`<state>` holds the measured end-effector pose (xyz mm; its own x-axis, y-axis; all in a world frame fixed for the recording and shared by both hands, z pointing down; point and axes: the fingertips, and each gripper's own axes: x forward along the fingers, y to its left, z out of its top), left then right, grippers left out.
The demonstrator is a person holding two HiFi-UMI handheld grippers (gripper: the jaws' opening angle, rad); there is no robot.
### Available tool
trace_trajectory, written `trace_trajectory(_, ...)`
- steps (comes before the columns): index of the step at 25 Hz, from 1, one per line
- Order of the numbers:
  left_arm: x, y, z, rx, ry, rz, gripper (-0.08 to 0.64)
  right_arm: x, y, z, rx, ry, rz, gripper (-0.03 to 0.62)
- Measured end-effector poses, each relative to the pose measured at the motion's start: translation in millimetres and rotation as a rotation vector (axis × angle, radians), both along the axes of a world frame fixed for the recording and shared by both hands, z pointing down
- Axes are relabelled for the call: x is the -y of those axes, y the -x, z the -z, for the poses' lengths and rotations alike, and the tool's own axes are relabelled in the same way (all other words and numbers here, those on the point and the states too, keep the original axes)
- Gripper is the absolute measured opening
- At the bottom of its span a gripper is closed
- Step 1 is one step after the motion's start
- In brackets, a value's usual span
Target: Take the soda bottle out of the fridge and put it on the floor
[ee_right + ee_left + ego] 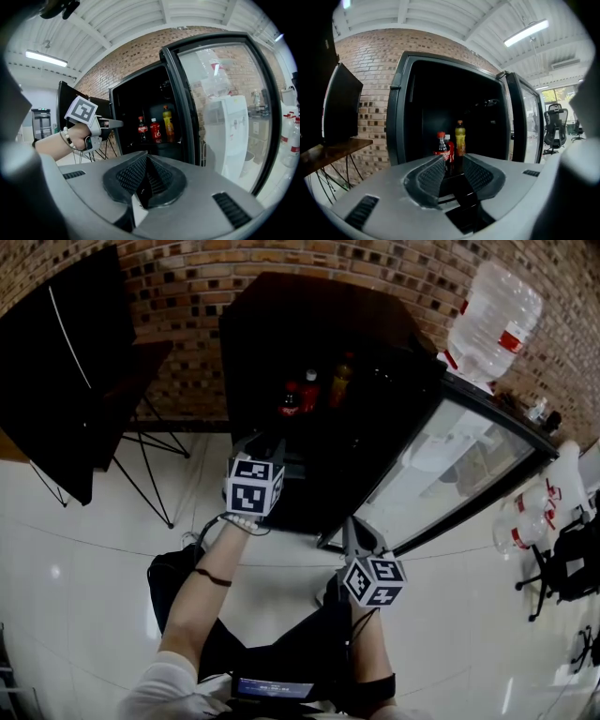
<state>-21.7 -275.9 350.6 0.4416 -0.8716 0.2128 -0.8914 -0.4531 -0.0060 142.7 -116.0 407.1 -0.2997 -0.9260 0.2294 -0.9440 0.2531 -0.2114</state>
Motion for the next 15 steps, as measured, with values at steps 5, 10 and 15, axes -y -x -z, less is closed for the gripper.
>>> trace_trajectory(5,39,-17,15,0.019,-0.016,0.009,0.163,2,-6,-3,0.010,0.008,-0.007,0.014)
trace_trajectory(10,79,-30,13,0.023,0.012,0.017,0.218,3,-10,-2,0.026,0.011,-0.016,0.014)
trace_trajectory(15,115,-36,14,0.036,0.018,0.052,0.235,4,-14,-5,0.033,0.016,-0.020,0.014)
